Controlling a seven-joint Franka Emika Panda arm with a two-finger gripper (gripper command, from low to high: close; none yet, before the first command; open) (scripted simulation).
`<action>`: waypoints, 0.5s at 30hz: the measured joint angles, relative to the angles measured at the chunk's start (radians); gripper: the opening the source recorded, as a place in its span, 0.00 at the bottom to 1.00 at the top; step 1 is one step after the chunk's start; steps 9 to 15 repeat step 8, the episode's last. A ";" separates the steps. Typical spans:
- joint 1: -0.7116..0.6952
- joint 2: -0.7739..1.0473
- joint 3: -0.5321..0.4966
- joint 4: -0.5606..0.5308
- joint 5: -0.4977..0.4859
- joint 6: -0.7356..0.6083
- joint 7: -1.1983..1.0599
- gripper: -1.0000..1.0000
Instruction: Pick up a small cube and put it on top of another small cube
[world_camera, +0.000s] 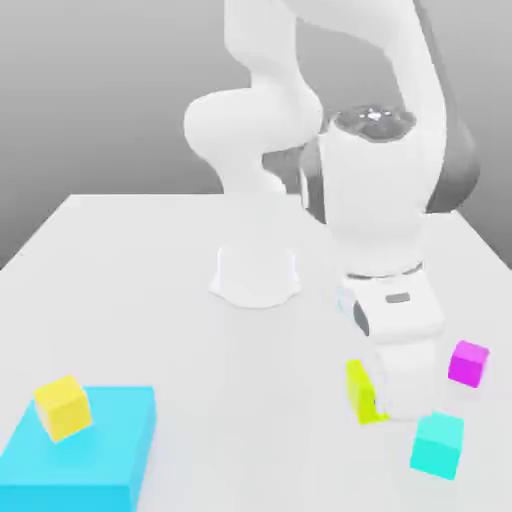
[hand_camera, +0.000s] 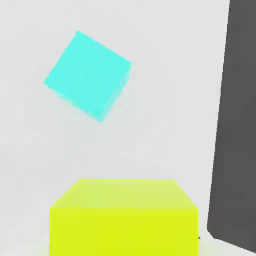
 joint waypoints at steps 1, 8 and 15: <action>0.017 0.028 0.018 0.008 -0.020 0.009 -0.038 0.00; 0.024 0.176 0.078 0.031 -0.019 0.114 -0.140 1.00; 0.024 0.176 0.078 0.031 -0.019 0.114 -0.140 1.00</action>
